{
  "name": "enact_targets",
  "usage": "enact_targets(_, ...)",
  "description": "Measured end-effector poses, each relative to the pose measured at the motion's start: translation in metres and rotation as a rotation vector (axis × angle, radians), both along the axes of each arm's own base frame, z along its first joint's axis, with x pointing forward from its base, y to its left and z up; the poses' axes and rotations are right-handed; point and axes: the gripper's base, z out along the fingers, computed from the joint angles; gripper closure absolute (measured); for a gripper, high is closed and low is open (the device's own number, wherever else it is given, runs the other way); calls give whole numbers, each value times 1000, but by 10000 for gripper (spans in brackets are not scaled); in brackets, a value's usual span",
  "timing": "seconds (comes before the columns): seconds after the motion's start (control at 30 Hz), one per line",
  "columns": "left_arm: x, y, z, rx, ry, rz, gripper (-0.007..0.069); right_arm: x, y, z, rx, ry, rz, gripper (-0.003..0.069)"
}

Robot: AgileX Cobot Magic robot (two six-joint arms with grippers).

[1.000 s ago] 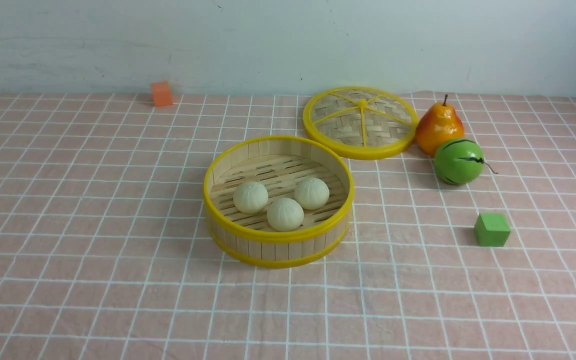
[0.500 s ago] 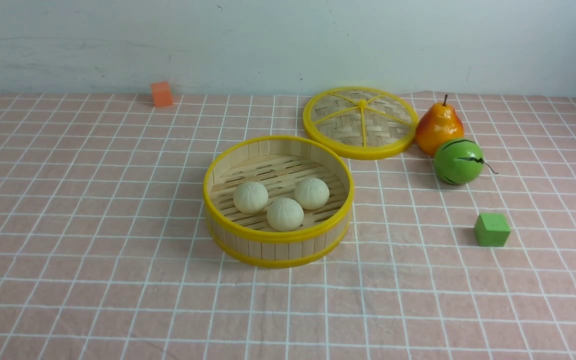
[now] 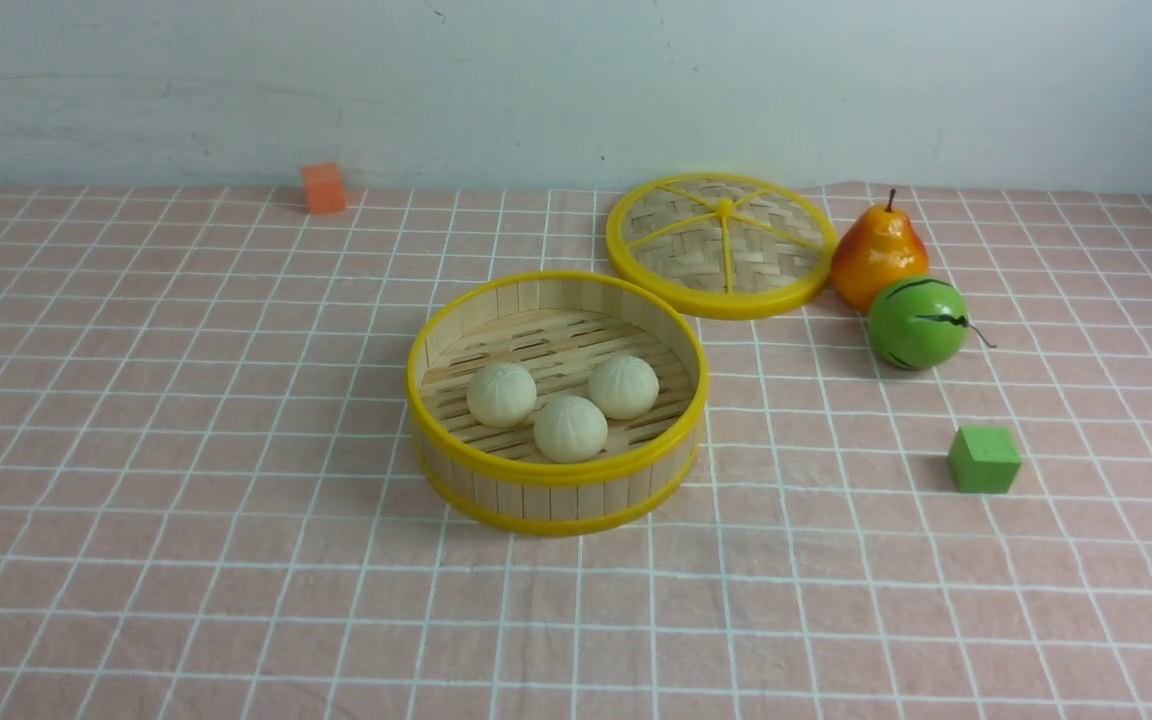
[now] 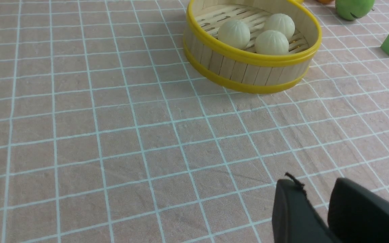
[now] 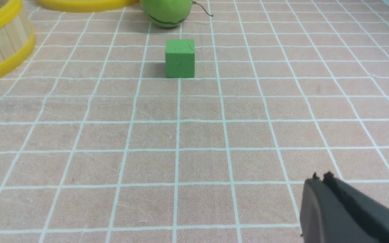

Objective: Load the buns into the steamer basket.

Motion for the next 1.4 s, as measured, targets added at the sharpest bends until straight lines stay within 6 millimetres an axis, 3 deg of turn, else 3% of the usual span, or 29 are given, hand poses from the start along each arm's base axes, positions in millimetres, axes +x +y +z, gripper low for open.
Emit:
enact_targets(0.57,0,0,0,-3,2,-1,445,0,0,0,0,0,0,658)
enact_targets(0.77,4,-5,-10,-30,2,-10,446,0,0,0,0,0,0,652)
enact_targets(0.87,7,-7,-13,-70,-25,24,491,0,0,0,-1,0,0,648)
enact_targets(1.03,16,-9,-13,-156,-171,97,638,0,0,0,-1,0,0,645)
enact_targets(1.23,27,-3,-31,-159,-367,243,638,0,0,0,-1,0,0,641)
enact_targets(1.4,23,2,-57,-144,-398,309,638,0,0,0,-1,0,0,638)
